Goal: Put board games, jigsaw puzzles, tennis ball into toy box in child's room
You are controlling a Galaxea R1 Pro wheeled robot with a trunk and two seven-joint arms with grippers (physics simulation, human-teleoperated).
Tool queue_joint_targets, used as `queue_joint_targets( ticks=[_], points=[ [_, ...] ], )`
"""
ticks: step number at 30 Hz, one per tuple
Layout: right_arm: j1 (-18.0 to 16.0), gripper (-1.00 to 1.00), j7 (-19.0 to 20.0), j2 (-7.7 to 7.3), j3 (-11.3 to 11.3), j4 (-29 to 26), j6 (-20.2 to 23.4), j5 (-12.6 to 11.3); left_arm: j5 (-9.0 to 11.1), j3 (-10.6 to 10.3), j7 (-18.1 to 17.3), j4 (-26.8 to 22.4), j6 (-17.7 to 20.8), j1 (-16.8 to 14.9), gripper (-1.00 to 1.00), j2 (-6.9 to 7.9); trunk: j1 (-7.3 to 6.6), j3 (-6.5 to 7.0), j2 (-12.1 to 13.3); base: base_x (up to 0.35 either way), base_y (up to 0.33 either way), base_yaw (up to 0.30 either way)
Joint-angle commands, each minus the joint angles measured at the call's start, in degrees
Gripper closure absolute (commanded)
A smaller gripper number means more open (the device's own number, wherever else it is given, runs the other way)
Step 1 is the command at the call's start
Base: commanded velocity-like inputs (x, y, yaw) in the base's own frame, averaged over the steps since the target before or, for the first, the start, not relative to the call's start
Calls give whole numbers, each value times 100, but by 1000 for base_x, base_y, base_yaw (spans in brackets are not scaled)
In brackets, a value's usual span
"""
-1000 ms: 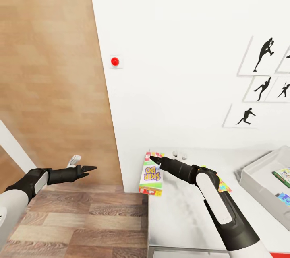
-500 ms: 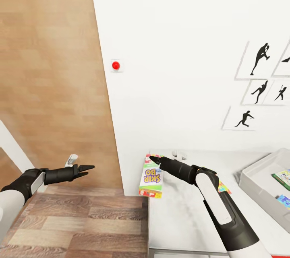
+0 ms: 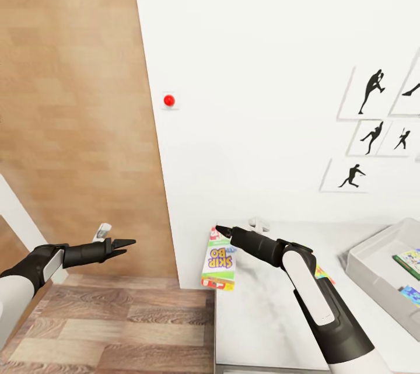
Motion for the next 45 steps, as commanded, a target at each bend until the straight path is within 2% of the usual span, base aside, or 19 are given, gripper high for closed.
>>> queue_joint_targets(
  ticks=[1, 22, 28, 45],
  points=[
    [-6, -100, -59, -2, 9, -7, 6, -60, -6, 19, -16, 0, 52, -5, -100, -2, 4, -3, -12, 0, 0, 0],
    [-6, -100, -59, 10, 17, 21, -3, -59, -12, 22, -16, 0, 44, -5, -100, 10, 4, 195, -12, 0, 0, 0],
    [-6, -100, -58, -34, 10, 35, -3, -66, -7, 21, -13, 0, 43, -5, -100, -7, 4, 251, -12, 0, 0, 0],
    [-6, -100, -59, 10, 17, 37, -10, -59, -11, 19, -16, 0, 35, -5, -100, 48, 4, 411, -12, 0, 0, 0]
  ],
)
